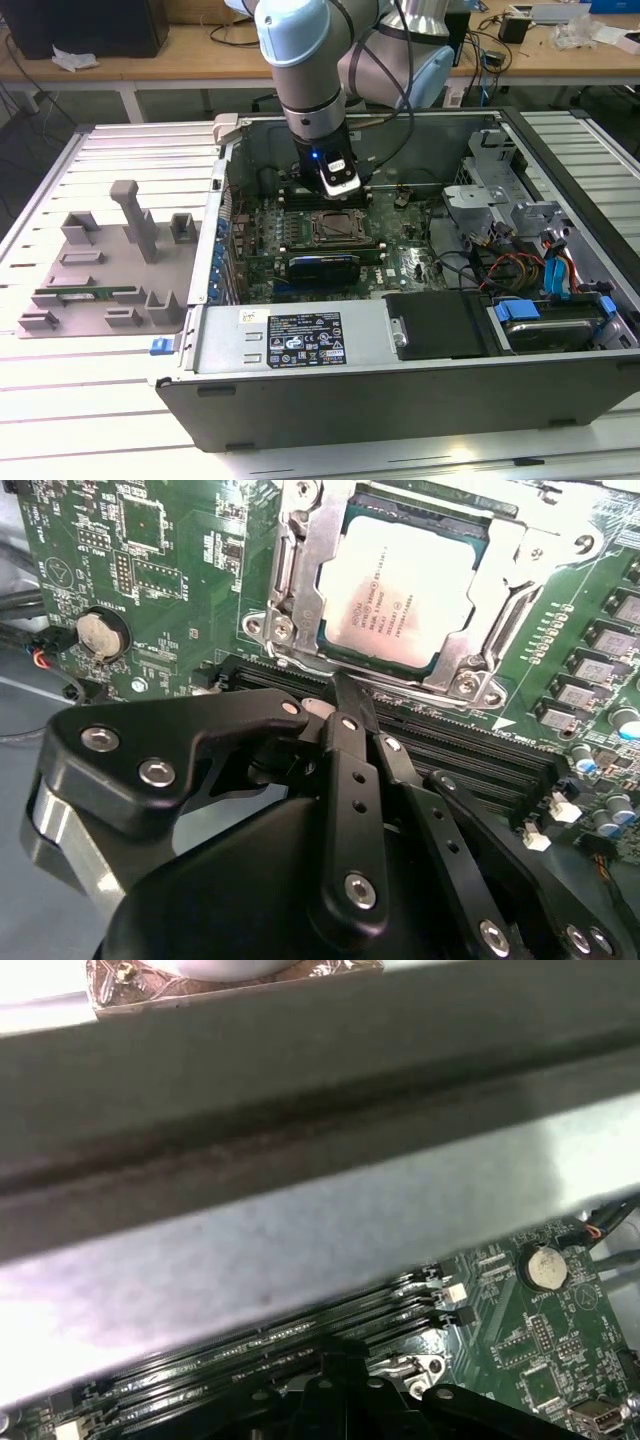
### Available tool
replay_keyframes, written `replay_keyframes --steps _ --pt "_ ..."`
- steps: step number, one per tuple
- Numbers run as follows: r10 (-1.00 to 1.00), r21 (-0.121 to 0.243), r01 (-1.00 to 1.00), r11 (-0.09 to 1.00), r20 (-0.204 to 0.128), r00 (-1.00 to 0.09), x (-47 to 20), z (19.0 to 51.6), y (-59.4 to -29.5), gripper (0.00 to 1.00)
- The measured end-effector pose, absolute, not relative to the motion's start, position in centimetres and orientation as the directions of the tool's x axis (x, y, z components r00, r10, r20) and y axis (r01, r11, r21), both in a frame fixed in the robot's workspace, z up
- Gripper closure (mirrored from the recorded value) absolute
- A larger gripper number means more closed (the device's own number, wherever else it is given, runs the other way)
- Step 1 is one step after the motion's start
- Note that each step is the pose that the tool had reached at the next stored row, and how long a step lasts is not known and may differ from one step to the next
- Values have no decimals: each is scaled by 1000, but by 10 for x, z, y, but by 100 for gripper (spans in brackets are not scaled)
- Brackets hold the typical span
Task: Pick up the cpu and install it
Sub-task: 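Install the first cpu locking lever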
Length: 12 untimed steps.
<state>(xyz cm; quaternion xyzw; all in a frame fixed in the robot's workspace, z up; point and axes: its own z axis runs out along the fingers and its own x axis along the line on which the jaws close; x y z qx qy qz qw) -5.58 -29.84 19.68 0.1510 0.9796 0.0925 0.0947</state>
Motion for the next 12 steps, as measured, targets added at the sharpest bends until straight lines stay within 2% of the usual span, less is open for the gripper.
replay_keyframes --steps 12 --pt "313 210 278 937 -158 -936 -47 197 -303 89"
